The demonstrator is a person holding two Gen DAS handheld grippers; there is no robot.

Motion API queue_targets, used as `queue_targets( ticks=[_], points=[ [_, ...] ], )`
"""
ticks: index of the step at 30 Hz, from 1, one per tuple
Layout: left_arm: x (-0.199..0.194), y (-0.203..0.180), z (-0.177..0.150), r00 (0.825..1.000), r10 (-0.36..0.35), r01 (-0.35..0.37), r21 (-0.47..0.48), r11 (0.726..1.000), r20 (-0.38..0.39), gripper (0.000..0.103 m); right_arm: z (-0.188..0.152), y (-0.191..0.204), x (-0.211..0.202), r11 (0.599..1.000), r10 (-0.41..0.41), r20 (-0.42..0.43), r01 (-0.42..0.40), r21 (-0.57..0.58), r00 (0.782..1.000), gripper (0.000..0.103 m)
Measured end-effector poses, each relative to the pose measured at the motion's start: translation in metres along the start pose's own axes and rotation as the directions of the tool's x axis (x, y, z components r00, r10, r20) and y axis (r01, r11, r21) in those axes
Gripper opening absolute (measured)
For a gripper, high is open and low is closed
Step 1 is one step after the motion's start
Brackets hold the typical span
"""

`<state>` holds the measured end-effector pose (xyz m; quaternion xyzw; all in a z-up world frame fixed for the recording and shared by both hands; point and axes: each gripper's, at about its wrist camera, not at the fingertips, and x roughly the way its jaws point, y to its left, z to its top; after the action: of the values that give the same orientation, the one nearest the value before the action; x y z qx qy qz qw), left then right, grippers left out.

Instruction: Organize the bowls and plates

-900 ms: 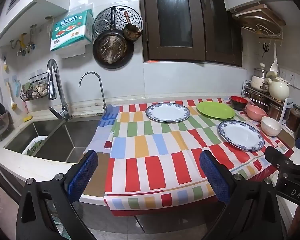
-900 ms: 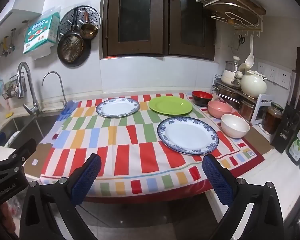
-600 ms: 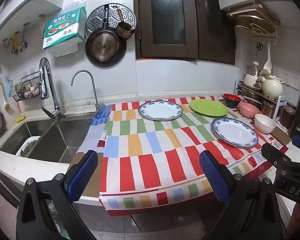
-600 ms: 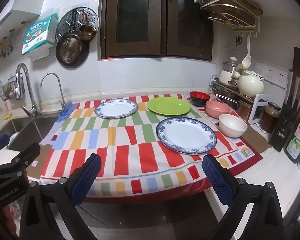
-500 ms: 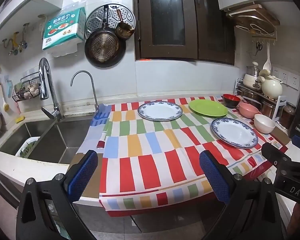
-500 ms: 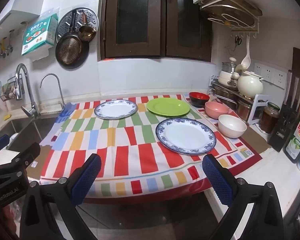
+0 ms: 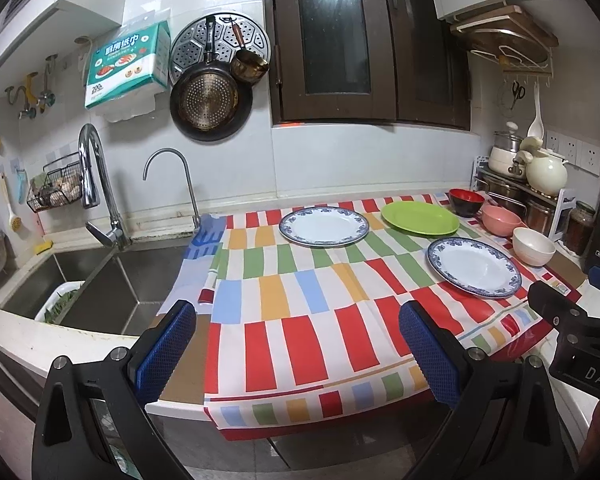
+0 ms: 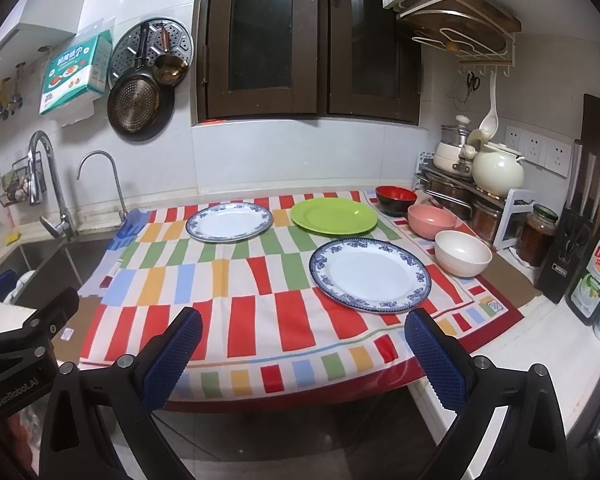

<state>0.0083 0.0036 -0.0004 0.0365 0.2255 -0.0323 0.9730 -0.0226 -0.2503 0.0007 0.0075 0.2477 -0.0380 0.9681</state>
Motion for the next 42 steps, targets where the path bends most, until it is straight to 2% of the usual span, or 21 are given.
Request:
queue_targets(
  ticks=[42],
  points=[
    [0.0026,-0.0077,0.0019,1.000,0.016,-0.016,-0.003,1.000,0.001,0.103,0.0017,-0.0007,0.0085,1.000,0.006,-0.005,-0.006,-0.001,1.000,0.102]
  ],
)
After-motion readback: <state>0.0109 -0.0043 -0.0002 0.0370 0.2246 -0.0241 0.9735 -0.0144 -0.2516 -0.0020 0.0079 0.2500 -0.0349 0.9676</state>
